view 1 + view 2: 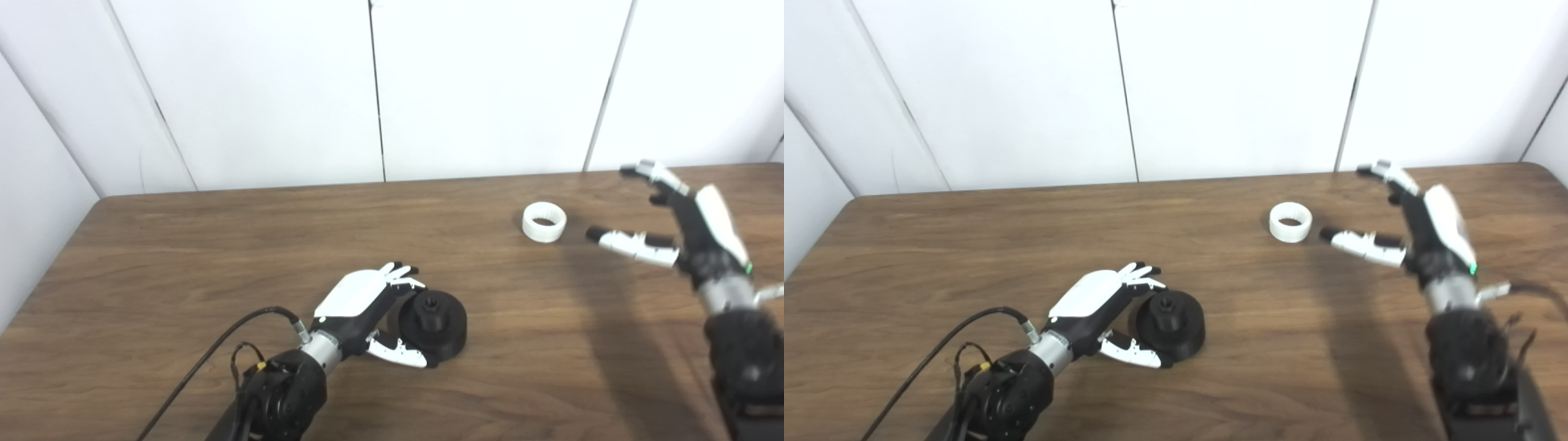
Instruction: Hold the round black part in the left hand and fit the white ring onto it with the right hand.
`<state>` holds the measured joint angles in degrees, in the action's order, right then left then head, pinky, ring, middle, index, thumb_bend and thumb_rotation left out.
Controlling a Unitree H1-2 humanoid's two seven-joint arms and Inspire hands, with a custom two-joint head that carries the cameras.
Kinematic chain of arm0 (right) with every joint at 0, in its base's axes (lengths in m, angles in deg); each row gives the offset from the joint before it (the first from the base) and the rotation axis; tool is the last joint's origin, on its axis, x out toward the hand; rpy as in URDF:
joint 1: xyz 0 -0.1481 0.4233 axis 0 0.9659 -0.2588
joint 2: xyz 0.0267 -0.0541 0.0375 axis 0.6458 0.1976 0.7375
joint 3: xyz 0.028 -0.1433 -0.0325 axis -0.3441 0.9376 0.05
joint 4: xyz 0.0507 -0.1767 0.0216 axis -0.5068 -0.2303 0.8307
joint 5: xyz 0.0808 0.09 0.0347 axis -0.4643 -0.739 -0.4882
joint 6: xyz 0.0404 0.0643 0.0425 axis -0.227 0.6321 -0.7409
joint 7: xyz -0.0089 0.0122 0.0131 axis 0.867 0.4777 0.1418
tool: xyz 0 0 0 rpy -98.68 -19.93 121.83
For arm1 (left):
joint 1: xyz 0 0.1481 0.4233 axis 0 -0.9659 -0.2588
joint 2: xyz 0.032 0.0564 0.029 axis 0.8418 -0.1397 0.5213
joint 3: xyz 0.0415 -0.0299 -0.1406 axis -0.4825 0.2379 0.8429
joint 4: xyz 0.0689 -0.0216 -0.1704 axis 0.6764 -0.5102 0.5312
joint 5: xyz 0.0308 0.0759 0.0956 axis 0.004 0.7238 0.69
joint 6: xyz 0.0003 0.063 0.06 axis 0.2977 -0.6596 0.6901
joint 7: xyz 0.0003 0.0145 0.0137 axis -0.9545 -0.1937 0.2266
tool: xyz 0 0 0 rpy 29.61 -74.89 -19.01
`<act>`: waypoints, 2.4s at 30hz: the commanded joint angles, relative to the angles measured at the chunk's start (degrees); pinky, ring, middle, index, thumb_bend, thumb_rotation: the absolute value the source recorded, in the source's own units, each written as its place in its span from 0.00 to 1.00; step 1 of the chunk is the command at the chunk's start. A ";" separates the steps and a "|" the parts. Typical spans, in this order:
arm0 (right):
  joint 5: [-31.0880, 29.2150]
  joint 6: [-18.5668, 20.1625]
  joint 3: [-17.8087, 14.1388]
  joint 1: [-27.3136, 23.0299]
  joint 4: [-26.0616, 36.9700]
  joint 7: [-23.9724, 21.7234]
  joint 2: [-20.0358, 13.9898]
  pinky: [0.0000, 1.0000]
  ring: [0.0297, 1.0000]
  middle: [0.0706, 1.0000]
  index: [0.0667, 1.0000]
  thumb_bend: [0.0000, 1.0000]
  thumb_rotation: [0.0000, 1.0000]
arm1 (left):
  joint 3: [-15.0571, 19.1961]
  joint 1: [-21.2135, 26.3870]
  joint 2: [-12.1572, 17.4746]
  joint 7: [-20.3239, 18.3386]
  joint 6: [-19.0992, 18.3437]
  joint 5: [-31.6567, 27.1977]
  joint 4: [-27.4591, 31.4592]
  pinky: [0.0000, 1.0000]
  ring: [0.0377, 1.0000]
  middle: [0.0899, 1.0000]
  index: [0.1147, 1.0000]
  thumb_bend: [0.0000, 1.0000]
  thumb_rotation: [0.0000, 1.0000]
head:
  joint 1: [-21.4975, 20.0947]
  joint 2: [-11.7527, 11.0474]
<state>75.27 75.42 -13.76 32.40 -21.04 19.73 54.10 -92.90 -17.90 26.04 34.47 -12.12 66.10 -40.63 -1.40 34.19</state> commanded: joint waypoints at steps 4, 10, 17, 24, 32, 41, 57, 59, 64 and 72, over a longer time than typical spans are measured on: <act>1.99 -0.48 2.53 -6.19 -4.65 -3.99 -3.14 0.82 0.91 0.92 0.78 0.88 0.30 | -0.81 0.04 -0.43 -1.87 0.45 -0.84 -0.86 0.85 1.00 0.96 0.72 0.86 0.43 | -0.21 0.01; 2.49 -1.74 5.77 -11.16 -12.38 -8.16 -5.40 0.82 0.94 0.93 0.75 0.91 0.30 | -0.76 0.21 -0.60 -1.70 0.61 -0.84 -1.52 0.84 1.00 0.95 0.72 0.86 0.42 | -0.51 -0.12; 3.51 -3.04 8.45 -15.73 -20.95 -8.92 -5.72 0.84 0.96 0.94 0.73 0.91 0.30 | -0.75 0.25 -0.49 -1.69 0.83 -0.91 -1.76 0.83 1.00 0.96 0.72 0.86 0.43 | -0.72 -0.27; 3.43 -4.31 10.08 -18.43 -26.19 -8.86 -5.77 0.87 0.97 0.95 0.74 0.89 0.30 | -0.56 -0.01 -0.48 -1.16 1.61 -0.92 -2.08 0.83 1.00 0.96 0.72 0.86 0.43 | -1.09 -0.54; 3.57 -5.75 10.75 -20.60 -30.90 -8.36 -5.36 0.86 0.96 0.94 0.74 0.88 0.31 | -0.20 -0.25 -0.58 -0.76 2.59 -1.15 -2.54 0.83 1.00 0.96 0.72 0.86 0.43 | -1.12 -0.73; 3.39 -7.25 11.18 -22.32 -33.62 -7.53 -4.42 0.84 0.96 0.94 0.74 0.89 0.33 | -0.14 -0.39 -0.54 -1.00 2.53 -0.79 -2.35 0.83 1.00 0.96 0.72 0.85 0.43 | -1.16 -0.91; 4.09 -7.69 12.95 -24.52 -37.21 -6.87 -2.01 0.85 0.96 0.94 0.75 0.88 0.34 | -0.30 -0.48 -0.82 -0.43 2.78 -0.57 -2.61 0.83 1.00 0.95 0.72 0.86 0.44 | -0.86 -1.10; 4.15 -7.99 13.19 -24.66 -37.61 -6.81 -1.86 0.86 0.96 0.94 0.75 0.88 0.34 | -0.32 -0.44 -0.84 -0.60 2.66 -0.59 -2.48 0.83 1.00 0.96 0.72 0.86 0.44 | -0.86 -1.10; 4.10 -8.14 13.38 -24.69 -38.21 -6.82 -1.24 0.87 0.97 0.94 0.75 0.88 0.34 | -0.32 -0.40 -0.80 -1.05 2.15 -0.61 -2.12 0.84 1.00 0.96 0.73 0.86 0.45 | -0.85 -1.05; 4.19 -8.82 13.54 -24.06 -38.85 -6.65 -0.67 0.86 0.96 0.94 0.75 0.86 0.32 | -0.09 -0.54 -0.89 -0.28 2.68 -0.74 -2.32 0.83 1.00 0.96 0.72 0.86 0.43 | -0.48 -1.02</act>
<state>79.28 68.76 -0.06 11.34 -60.53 11.63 53.82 -92.28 -18.02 25.53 35.95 -9.50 65.99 -42.25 -1.85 33.13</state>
